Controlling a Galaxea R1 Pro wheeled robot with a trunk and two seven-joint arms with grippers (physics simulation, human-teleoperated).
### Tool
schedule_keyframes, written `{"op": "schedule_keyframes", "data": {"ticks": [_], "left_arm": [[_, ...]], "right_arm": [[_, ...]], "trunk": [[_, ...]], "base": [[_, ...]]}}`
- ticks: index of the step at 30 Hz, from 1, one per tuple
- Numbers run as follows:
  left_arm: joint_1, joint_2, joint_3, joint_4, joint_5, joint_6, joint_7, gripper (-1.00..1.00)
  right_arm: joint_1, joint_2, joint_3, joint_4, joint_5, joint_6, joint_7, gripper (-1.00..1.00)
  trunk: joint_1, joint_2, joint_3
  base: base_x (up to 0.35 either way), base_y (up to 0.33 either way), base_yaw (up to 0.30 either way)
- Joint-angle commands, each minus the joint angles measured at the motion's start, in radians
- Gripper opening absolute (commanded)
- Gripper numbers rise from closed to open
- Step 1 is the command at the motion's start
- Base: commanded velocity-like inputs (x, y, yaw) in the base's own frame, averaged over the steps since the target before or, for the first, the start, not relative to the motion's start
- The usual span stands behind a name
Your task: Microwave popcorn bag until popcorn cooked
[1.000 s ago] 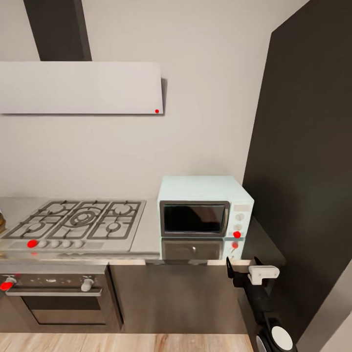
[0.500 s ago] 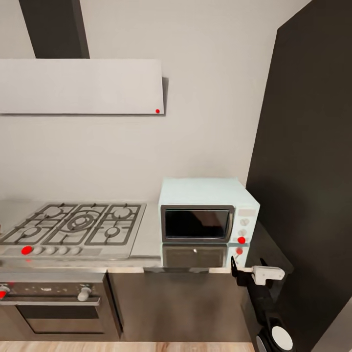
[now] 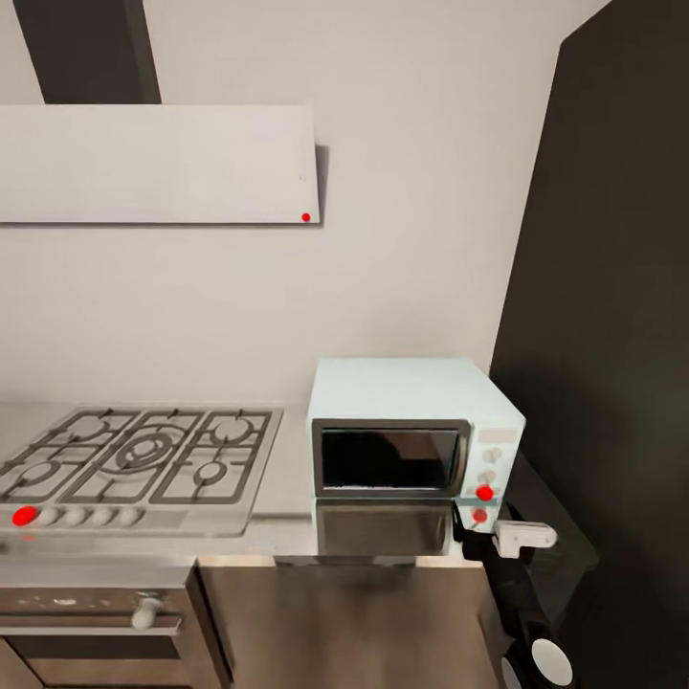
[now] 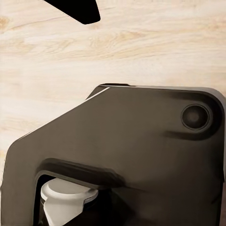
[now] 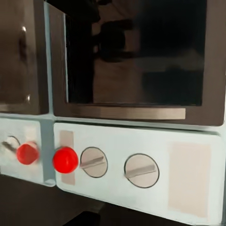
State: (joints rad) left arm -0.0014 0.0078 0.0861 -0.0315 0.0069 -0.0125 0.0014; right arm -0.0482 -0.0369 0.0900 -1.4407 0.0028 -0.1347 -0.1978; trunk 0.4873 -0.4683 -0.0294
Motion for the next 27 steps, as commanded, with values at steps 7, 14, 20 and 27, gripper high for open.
{"op": "schedule_keyframes", "data": {"ticks": [7,14,20,27], "left_arm": [[0.0,-0.008,0.009,-0.001,0.0,-0.003,0.002,1.0],[0.0,-0.011,0.008,-0.001,0.001,-0.003,0.002,1.0],[0.0,-0.011,0.008,-0.001,0.001,-0.003,0.001,1.0],[0.0,-0.011,0.008,-0.001,0.0,-0.003,0.002,1.0]], "right_arm": [[-0.001,-0.022,0.004,0.029,0.002,0.003,-0.008,1.0],[-0.001,-0.028,0.01,0.034,0.003,-0.036,-0.006,1.0],[-0.001,-0.028,0.01,0.034,0.003,-0.04,-0.006,1.0],[-0.001,-0.028,0.011,0.034,0.003,-0.04,-0.006,1.0]], "trunk": [[0.001,-0.002,-0.002],[0.001,-0.002,-0.002],[0.001,-0.002,-0.002],[0.001,-0.002,-0.002]], "base": [[0.097,0.0,0.0],[0.004,0.0,0.0],[0.212,0.0,0.0],[0.087,0.012,0.0]]}}
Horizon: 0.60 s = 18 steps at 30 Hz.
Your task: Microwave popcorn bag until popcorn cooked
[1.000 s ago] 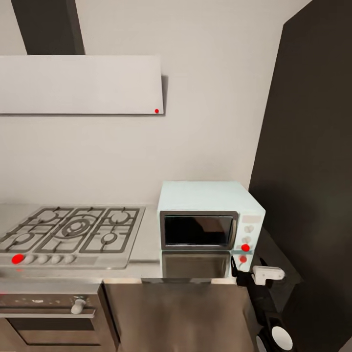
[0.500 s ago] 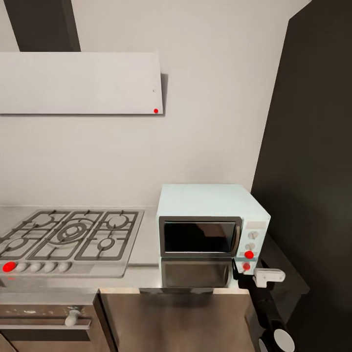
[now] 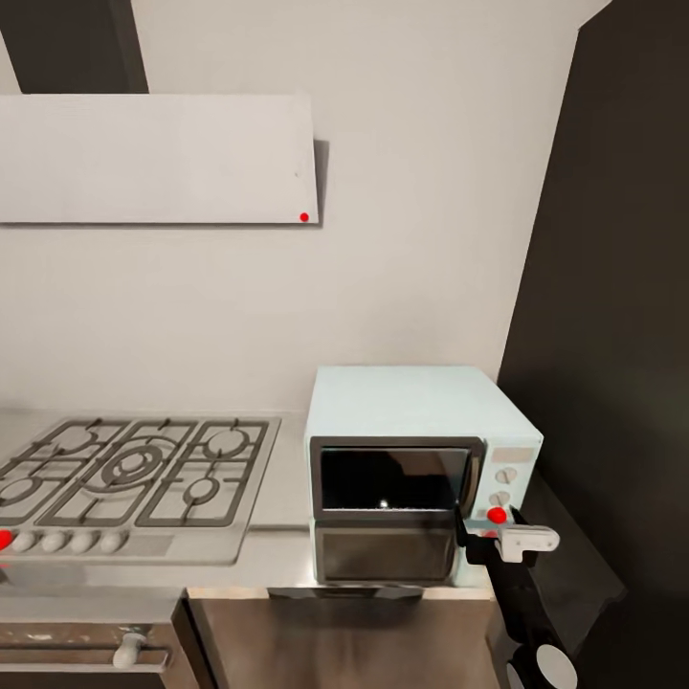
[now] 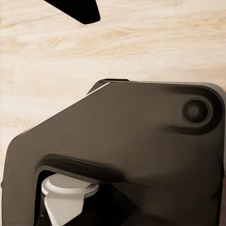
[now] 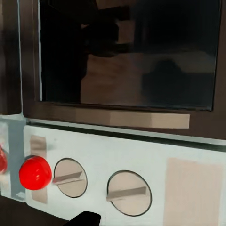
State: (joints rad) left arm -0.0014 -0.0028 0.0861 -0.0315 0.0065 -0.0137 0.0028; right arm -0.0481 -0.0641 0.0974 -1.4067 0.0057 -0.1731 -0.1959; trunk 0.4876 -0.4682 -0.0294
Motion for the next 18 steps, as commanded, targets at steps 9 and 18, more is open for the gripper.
{"op": "schedule_keyframes", "data": {"ticks": [9,18], "left_arm": [[0.0,0.0,0.007,-0.001,0.001,-0.002,0.0,1.0],[0.0,0.0,0.008,-0.001,0.001,-0.002,0.0,1.0]], "right_arm": [[-0.001,-0.002,0.003,0.001,0.002,-0.001,-0.007,1.0],[-0.001,-0.002,0.001,0.015,0.001,-0.001,-0.007,1.0]], "trunk": [[0.001,-0.002,-0.002],[0.001,-0.002,-0.002]], "base": [[0.021,0.004,0.0],[0.0,0.0,0.0]]}}
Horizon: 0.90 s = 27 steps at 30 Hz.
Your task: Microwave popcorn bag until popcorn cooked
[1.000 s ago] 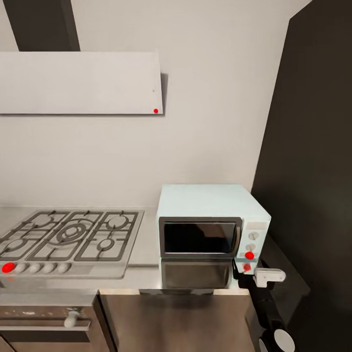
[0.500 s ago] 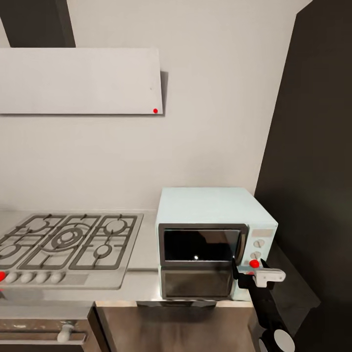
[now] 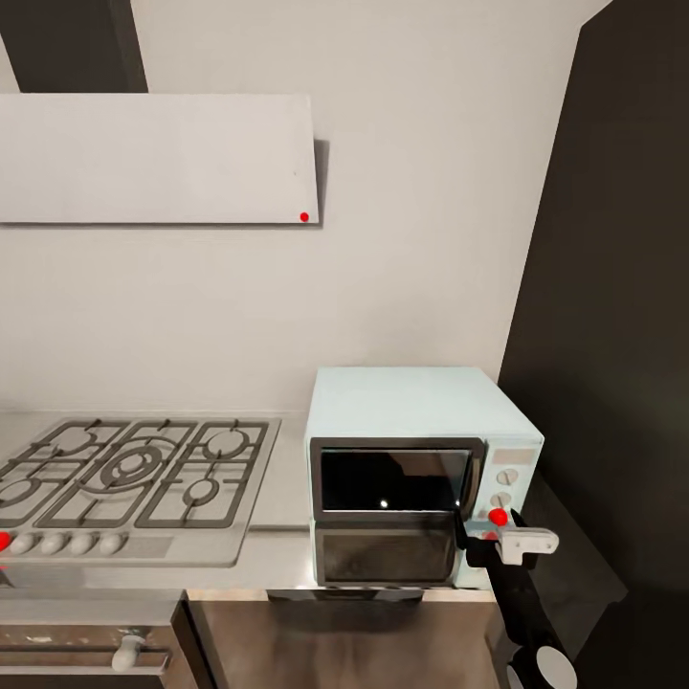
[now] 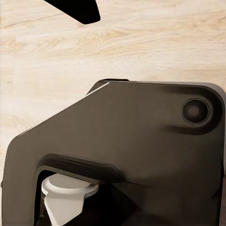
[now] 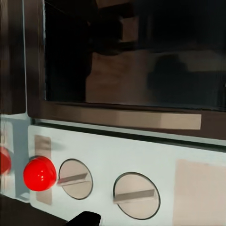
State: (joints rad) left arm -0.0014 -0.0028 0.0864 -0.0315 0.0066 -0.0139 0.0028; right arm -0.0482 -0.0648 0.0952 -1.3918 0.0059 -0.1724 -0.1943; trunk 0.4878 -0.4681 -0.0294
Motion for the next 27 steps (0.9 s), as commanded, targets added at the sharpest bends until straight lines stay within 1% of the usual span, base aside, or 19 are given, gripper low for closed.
{"op": "schedule_keyframes", "data": {"ticks": [1,5,11,16,27], "left_arm": [[0.0,0.0,0.007,-0.001,0.001,-0.001,0.0,1.0],[0.0,0.0,0.007,-0.001,0.001,-0.001,0.0,1.0],[0.0,0.0,0.008,-0.001,0.0,-0.001,0.0,1.0],[0.0,0.0,0.007,-0.001,0.001,-0.001,0.0,1.0],[0.0,0.0,0.007,-0.001,0.001,-0.001,0.0,1.0]], "right_arm": [[-0.001,-0.001,0.002,0.011,0.0,-0.002,-0.008,1.0],[-0.001,-0.001,-0.001,0.034,0.001,-0.002,-0.008,1.0],[-0.001,-0.001,-0.002,0.037,0.002,-0.002,-0.008,1.0],[-0.001,-0.001,-0.002,0.037,0.002,-0.003,-0.008,1.0],[-0.001,-0.001,-0.002,0.037,0.002,-0.003,-0.008,1.0]], "trunk": [[0.0,-0.002,-0.002],[0.0,-0.002,-0.002],[0.0,-0.002,-0.002],[0.0,-0.002,-0.002],[0.0,-0.002,-0.002]], "base": [[0.0,0.0,0.0],[0.0,0.0,0.0],[0.008,0.0,0.0],[0.17,0.0,0.0],[0.063,0.0,0.0]]}}
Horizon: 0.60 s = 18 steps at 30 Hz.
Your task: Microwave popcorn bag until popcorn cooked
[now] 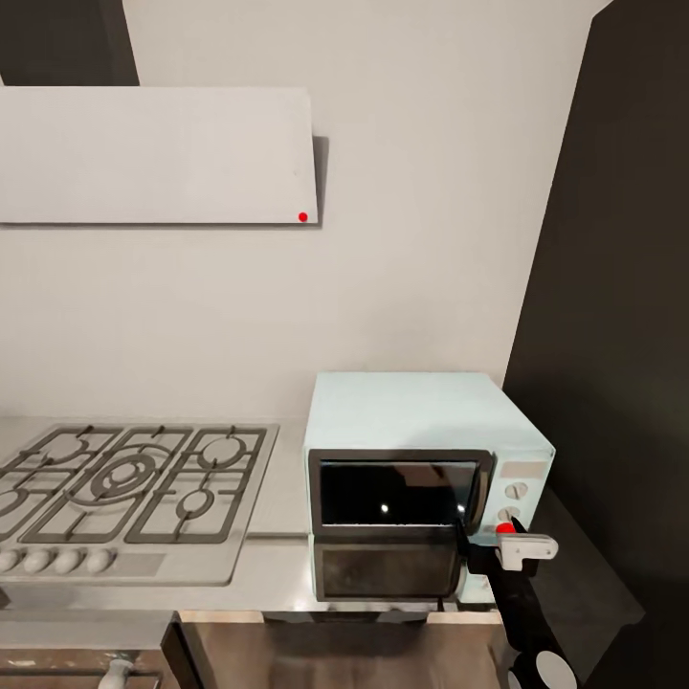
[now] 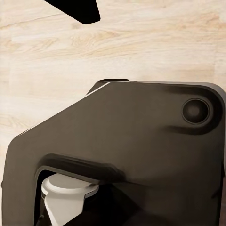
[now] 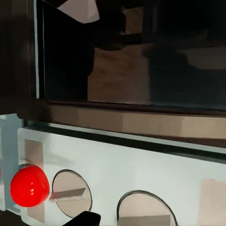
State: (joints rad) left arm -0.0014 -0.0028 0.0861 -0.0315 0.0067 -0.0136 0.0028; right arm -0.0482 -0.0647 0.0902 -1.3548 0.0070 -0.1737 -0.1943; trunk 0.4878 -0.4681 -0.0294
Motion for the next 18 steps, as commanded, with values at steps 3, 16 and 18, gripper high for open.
{"op": "schedule_keyframes", "data": {"ticks": [3,16,18], "left_arm": [[0.0,0.0,0.008,-0.001,0.001,-0.002,0.0,1.0],[0.0,0.0,0.008,-0.001,0.001,-0.002,0.0,1.0],[0.0,0.0,0.008,-0.001,0.001,-0.002,0.0,1.0]], "right_arm": [[-0.001,-0.001,0.003,0.0,0.001,-0.001,-0.008,1.0],[-0.001,-0.001,0.003,0.0,0.001,-0.002,-0.008,1.0],[-0.001,-0.001,0.003,0.0,0.001,-0.002,-0.008,1.0]], "trunk": [[0.0,-0.002,-0.002],[0.0,-0.002,-0.002],[0.0,-0.002,-0.002]], "base": [[0.003,0.0,0.0],[0.063,0.0,0.0],[0.0,0.0,0.0]]}}
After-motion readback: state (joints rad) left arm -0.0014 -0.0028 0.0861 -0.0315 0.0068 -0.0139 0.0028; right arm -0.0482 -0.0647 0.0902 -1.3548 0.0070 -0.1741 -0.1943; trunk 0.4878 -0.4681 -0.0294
